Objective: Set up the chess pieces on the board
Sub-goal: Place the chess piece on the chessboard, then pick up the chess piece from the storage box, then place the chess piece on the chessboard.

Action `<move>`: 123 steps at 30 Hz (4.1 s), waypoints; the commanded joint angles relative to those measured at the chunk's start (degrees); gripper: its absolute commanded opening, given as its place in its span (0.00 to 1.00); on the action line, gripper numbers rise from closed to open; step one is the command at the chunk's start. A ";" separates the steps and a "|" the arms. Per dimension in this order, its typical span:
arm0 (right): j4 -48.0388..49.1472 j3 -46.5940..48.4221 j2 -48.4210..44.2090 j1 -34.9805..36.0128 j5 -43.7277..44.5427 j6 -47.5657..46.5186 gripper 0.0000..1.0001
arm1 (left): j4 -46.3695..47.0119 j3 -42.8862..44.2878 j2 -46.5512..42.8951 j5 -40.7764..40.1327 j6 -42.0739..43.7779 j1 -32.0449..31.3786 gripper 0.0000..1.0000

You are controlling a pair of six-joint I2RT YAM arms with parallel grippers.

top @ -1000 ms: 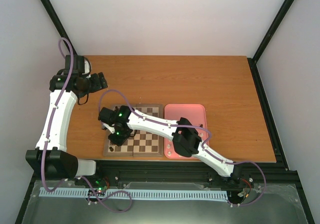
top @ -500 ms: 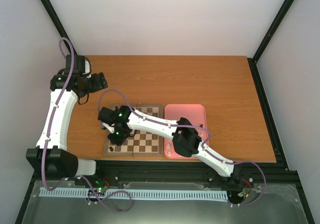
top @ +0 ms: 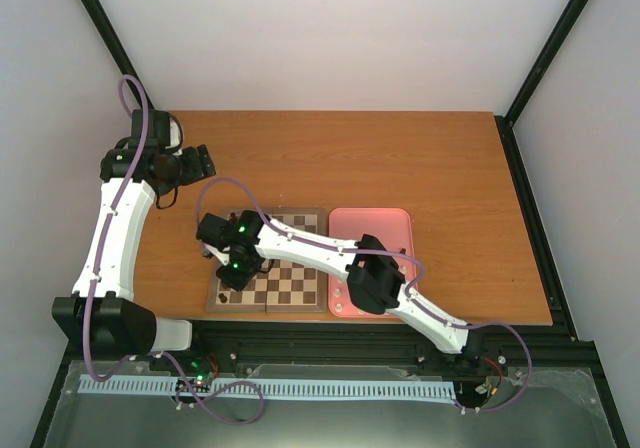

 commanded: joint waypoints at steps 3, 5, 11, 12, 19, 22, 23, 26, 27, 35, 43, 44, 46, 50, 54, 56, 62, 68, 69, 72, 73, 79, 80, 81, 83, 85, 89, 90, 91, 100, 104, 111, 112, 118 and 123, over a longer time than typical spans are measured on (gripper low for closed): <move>0.49 -1.29 -7.19 0.25 2.65 0.11 0.29 | 0.71 1.35 -0.05 -0.68 -0.05 -0.16 1.00; 0.01 -2.00 -8.90 0.25 3.53 0.32 0.30 | 0.55 1.53 0.04 -0.87 -0.03 -0.15 1.00; -0.21 -11.98 -19.73 -1.58 9.55 2.49 0.43 | 0.37 2.05 0.32 -0.82 0.00 -0.15 1.00; 0.22 -15.92 -22.32 -2.84 9.97 3.53 0.46 | 0.37 2.10 0.36 -0.82 -0.11 -0.16 1.00; 1.70 -45.32 -42.54 -22.14 13.44 12.59 0.50 | 0.31 2.58 0.80 -0.35 -0.20 -0.16 1.00; 0.28 -54.58 -47.53 -30.09 14.87 14.39 0.53 | 0.41 2.67 0.81 -0.27 -0.21 -0.15 1.00; 0.36 -57.16 -48.73 -32.53 14.35 14.71 0.54 | 0.49 2.74 0.84 -0.25 -0.27 -0.14 1.00; 2.20 -64.00 -51.03 -37.90 11.95 15.32 0.54 | 0.55 2.75 1.12 -0.18 -0.26 -0.16 1.00; 2.87 -65.83 -51.47 -39.27 11.20 15.58 0.54 | 0.50 2.78 1.20 -0.26 -0.23 -0.12 1.00; 7.82 -75.20 -52.10 -43.19 9.76 15.64 0.53 | 0.30 2.51 1.26 -0.71 -0.05 -0.13 1.00; 11.50 -75.14 -48.48 -44.83 9.84 13.47 0.44 | 0.10 2.32 1.18 -1.05 0.01 -0.12 1.00; 11.81 -75.00 -48.09 -45.17 9.98 13.33 0.44 | 0.10 2.25 1.20 -1.11 0.06 -0.10 1.00; 12.25 -74.80 -47.38 -45.71 10.31 12.99 0.43 | 0.01 2.31 1.11 -1.32 0.09 -0.15 1.00; 13.30 -74.71 -46.15 -46.58 10.90 12.35 0.39 | -0.11 2.32 1.08 -1.45 0.17 -0.16 1.00; 13.87 -73.88 -45.09 -46.77 11.08 11.82 0.33 | -0.19 2.49 1.14 -1.59 0.26 -0.16 1.00; 13.96 -73.49 -44.99 -46.89 11.20 11.75 0.32 | -0.24 2.50 1.17 -1.71 0.28 -0.09 1.00; 14.00 -73.36 -44.18 -46.88 12.11 11.27 0.29 | -0.22 2.59 1.23 -1.77 0.28 -0.16 1.00; 13.99 -73.80 -43.53 -47.01 13.02 10.97 0.23 | -0.25 2.42 1.29 -1.78 0.35 -0.13 1.00; 14.11 -73.85 -43.50 -47.03 13.20 10.92 0.19 | -0.20 2.33 1.21 -1.70 0.31 -0.16 1.00; 14.18 -73.75 -43.71 -47.08 14.05 10.77 0.12 | -0.22 2.32 1.12 -1.71 0.30 -0.16 1.00; 14.19 -73.73 -43.85 -47.04 14.28 10.67 0.09 | -0.26 2.33 1.06 -1.64 0.31 -0.12 1.00; 13.67 -72.88 -46.11 -46.96 14.54 9.94 0.03 | -0.30 2.19 0.73 -1.53 0.24 -0.16 1.00; 13.28 -72.34 -46.87 -46.64 14.43 9.95 0.03 | -0.29 2.15 0.64 -1.59 0.29 -0.11 1.00; 12.66 -71.43 -47.58 -46.04 14.35 10.06 0.03 | -0.25 2.00 0.53 -1.59 0.25 -0.16 1.00; 10.72 -68.44 -48.72 -43.65 14.66 10.82 0.03 | -0.16 1.74 0.34 -1.55 0.26 -0.16 1.00; 7.72 -64.43 -48.97 -39.72 15.16 12.08 0.03 | -0.12 1.63 0.20 -1.44 0.20 -0.12 1.00; 4.89 -56.27 -46.91 -28.32 14.98 15.74 0.03 | 0.01 1.58 0.11 -1.42 0.10 -0.13 1.00; 4.66 -54.44 -45.75 -25.29 14.70 16.59 0.03 | 0.13 1.64 0.20 -1.42 0.14 -0.16 1.00; 4.58 -52.08 -44.60 -22.51 14.43 17.53 0.03 | 0.27 1.64 0.36 -1.46 0.13 -0.14 1.00; 2.23 -29.63 -26.58 -3.37 13.09 13.48 0.03 | 0.37 1.67 0.89 -1.22 0.09 -0.12 1.00; -2.13 -16.47 -17.58 0.32 9.73 9.82 0.03 | 0.50 1.63 0.87 -1.37 0.10 -0.11 1.00; -6.84 -4.02 -9.38 3.54 5.30 6.30 0.03 | 0.43 2.05 1.12 -1.22 0.17 -0.12 1.00; -6.80 -3.61 -8.98 3.79 4.73 6.02 0.03 | 0.47 2.13 1.05 -1.14 0.18 -0.14 1.00; -8.47 -0.09 -4.91 3.98 1.32 4.86 0.03 | 0.55 2.32 1.18 -0.90 0.06 -0.16 1.00; -7.75 1.04 -3.03 4.19 0.55 4.43 0.03 | 0.53 2.42 1.11 -0.45 -0.11 -0.14 1.00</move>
